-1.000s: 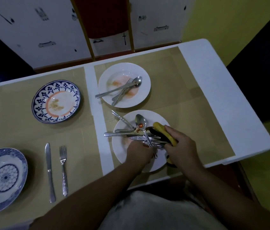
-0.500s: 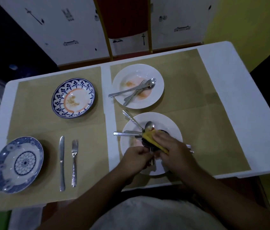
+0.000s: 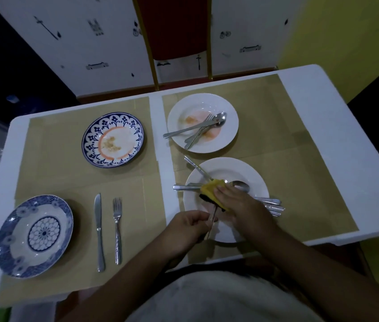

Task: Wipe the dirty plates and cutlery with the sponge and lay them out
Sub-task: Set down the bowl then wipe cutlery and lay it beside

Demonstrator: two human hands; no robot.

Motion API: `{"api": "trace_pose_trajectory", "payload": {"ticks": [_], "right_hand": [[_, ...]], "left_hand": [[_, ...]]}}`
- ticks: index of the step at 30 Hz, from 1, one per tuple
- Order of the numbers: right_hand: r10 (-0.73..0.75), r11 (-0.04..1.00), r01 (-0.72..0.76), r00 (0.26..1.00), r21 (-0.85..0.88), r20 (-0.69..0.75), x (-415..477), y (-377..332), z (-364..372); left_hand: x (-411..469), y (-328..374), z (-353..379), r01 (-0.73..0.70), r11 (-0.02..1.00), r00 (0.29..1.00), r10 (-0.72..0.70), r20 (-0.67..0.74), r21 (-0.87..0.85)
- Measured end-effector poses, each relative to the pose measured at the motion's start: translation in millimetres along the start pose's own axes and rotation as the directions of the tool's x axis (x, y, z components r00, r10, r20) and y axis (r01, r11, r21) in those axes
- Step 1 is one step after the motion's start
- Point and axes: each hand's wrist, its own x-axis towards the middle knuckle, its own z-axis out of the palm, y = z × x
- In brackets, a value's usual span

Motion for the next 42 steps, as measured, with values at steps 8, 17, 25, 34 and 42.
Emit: {"api": "trace_pose_trajectory", "payload": {"ticks": [8,17,25,34,42], "right_hand": [[0.454,0.877,-0.419,0.883,0.236,-0.118,8,-12,-16],[0.707,0.589,-0.549,0.706,0.593,-0.049,-1,-46,-15],[0.63,0.63,-0.481,0.776,0.61,-0.038,-9,-56,-8],[0.092,0.995,-0.093,0.995,0.023,0.025,-13,-38,11],[0.533,0.81,-0.491,0.845,0.321,-0.053,9,-31,-12]], "left_hand": [[-3,2,-21,0.149,0.988,0.987,-0.151,0.055,0.033],[6,10,-22,0.252,0.966,0.967,-0.249,-0.053,0.057],[6,9,-25,-0.007,0.869,0.992,-0.056,0.111,0.494],[5,10,-30,-0.108,0.9,0.986,0.042,0.162,0.421],[4,-1,-30,0.082,0.985,0.988,-0.1,0.116,0.152]]}}
